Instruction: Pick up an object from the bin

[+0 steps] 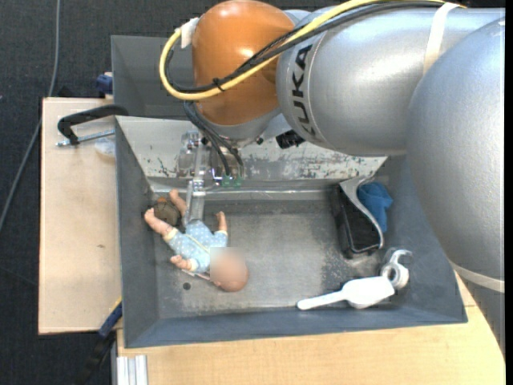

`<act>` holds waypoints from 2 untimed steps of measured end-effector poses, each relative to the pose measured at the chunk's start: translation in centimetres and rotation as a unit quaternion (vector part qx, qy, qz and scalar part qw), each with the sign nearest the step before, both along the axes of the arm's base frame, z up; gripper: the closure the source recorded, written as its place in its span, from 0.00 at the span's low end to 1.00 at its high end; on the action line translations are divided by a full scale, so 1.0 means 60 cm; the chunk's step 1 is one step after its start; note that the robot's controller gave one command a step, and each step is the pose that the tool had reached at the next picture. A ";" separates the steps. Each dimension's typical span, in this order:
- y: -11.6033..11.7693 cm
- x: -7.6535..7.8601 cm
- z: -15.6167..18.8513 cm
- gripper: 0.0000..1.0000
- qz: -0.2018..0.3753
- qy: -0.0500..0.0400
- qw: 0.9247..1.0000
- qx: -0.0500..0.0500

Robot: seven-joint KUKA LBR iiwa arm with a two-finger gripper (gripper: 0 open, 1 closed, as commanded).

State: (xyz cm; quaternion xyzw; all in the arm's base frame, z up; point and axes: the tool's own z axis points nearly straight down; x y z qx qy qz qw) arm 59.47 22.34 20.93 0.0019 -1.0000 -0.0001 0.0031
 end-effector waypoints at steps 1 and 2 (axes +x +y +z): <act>-0.002 0.002 0.009 0.00 -0.001 -0.004 1.000 0.001; -0.012 -0.078 -0.122 0.00 0.039 -0.003 0.999 0.001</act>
Offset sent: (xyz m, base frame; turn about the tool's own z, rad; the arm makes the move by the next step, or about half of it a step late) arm -0.0884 -0.0117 -0.1393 -0.1464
